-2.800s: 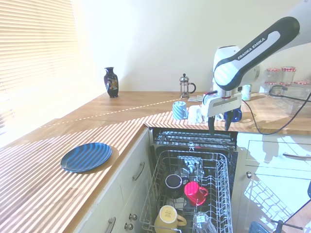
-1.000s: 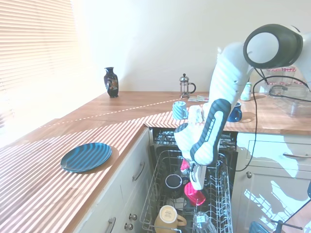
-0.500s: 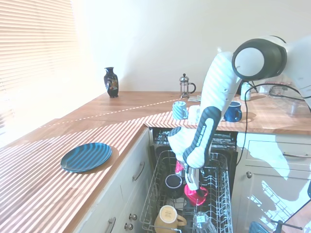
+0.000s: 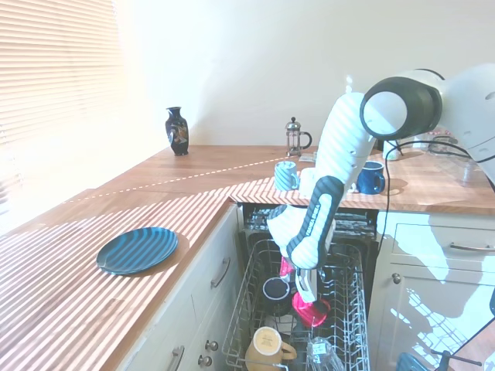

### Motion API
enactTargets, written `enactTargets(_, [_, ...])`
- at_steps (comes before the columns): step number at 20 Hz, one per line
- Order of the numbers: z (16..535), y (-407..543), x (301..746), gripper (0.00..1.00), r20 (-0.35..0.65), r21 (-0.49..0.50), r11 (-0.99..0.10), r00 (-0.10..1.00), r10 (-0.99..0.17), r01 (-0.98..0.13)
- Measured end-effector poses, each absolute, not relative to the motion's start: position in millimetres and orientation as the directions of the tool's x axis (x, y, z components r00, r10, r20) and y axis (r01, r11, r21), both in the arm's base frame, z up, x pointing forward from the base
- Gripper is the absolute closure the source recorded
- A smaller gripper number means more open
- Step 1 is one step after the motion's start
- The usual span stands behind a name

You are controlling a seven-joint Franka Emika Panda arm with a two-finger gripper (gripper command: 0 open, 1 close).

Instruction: Remove a mug cup out of the dishwasher

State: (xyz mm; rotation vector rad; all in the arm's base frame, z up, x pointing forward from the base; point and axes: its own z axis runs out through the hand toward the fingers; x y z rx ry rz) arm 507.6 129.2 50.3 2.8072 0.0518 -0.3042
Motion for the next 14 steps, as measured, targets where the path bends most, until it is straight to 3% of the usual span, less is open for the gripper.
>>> enactTargets(14, [47.0, 127.8, 508.4, 1.0, -0.212, 0.313, -0.948, 0.977, -0.017, 0.051])
